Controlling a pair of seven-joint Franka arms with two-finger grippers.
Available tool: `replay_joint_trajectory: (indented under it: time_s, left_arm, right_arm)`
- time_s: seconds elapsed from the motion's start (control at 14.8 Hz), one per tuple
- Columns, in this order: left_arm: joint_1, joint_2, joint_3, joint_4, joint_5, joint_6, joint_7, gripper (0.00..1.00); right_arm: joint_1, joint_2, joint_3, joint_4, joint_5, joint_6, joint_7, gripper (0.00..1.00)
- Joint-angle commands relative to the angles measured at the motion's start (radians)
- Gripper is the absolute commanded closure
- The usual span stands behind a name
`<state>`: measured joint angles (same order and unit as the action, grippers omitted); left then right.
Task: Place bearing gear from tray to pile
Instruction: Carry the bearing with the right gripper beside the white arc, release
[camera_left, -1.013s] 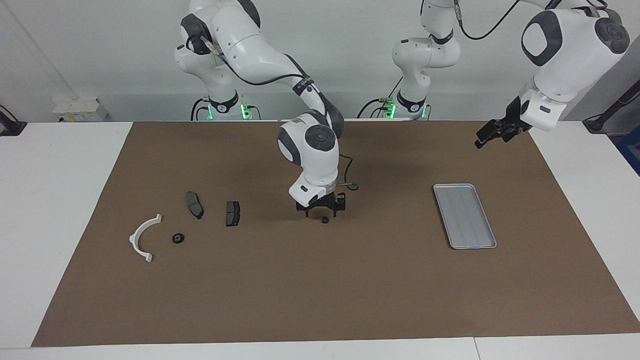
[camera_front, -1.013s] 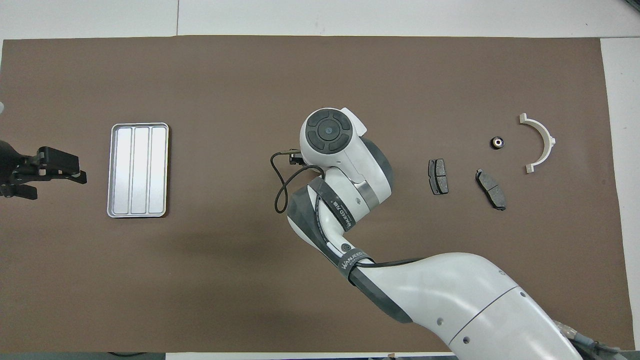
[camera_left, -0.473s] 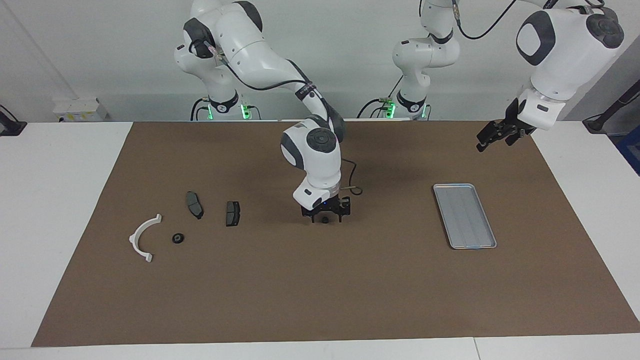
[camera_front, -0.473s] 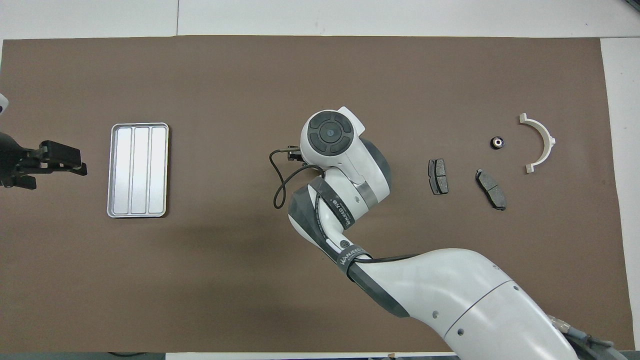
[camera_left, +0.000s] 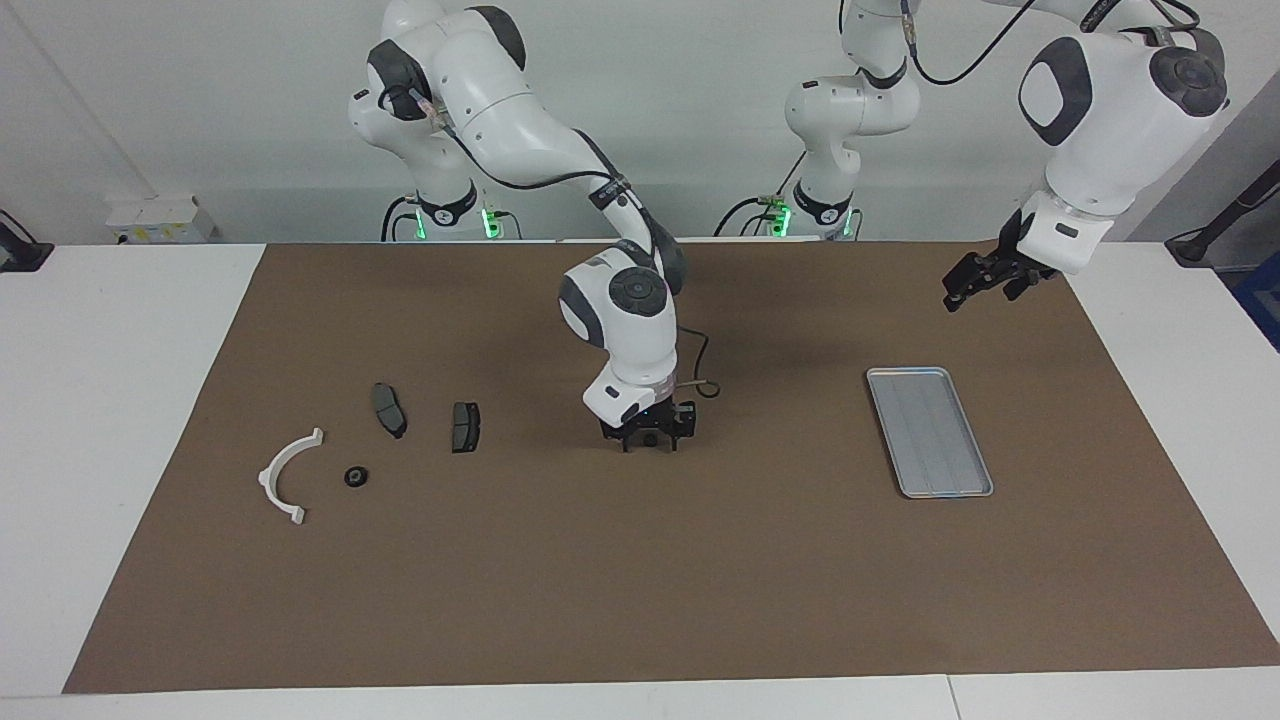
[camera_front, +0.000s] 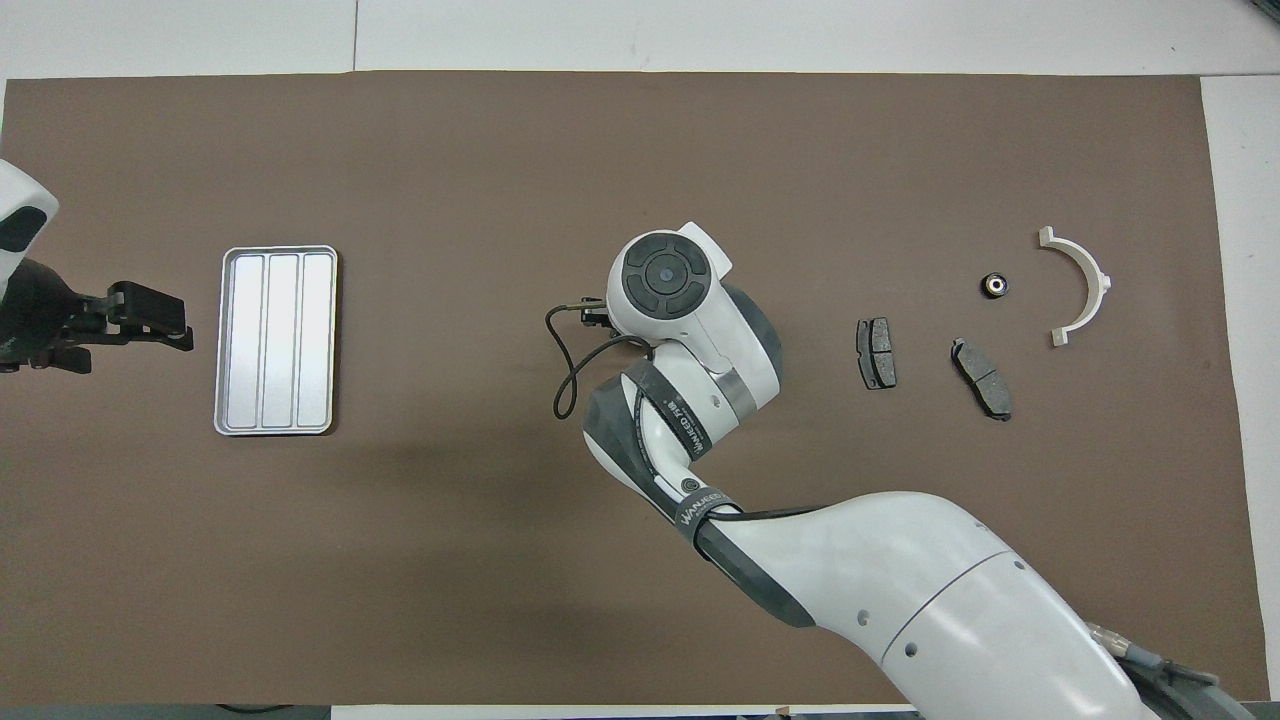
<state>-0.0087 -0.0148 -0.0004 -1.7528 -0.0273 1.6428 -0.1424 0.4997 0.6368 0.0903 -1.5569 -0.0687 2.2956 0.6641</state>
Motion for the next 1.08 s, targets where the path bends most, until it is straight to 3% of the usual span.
replay_joint_trajectory:
  time_s: [0.0,0.14,0.2,0.61,0.81,1.01]
  left_arm:
    - [-0.008,-0.013,0.004,-0.013,0.018,0.017,0.0,0.0]
    - [-0.017,-0.013,0.004,-0.01,0.018,0.018,-0.003,0.0]
    - [-0.019,-0.013,0.002,-0.01,0.018,0.02,-0.003,0.0]
    - [-0.025,-0.014,-0.001,-0.013,0.018,0.032,0.004,0.0]
    - [-0.027,-0.013,-0.001,-0.01,0.018,0.042,0.006,0.0]
    - [-0.027,-0.011,-0.001,-0.007,0.02,0.046,0.015,0.0]
  right_arm:
    - [-0.006,-0.008,0.008,-0.022,-0.017,0.021,0.015,0.42]
    - [-0.004,-0.009,0.008,-0.019,-0.016,0.01,0.02,0.86]
    - [-0.003,-0.012,0.008,-0.012,-0.016,-0.001,0.019,1.0]
    - [-0.05,-0.011,0.006,0.098,-0.04,-0.138,-0.042,1.0]
    - [-0.151,-0.028,0.008,0.159,-0.03,-0.226,-0.212,1.0]
    - [-0.271,-0.063,0.009,0.158,-0.02,-0.272,-0.432,1.0]
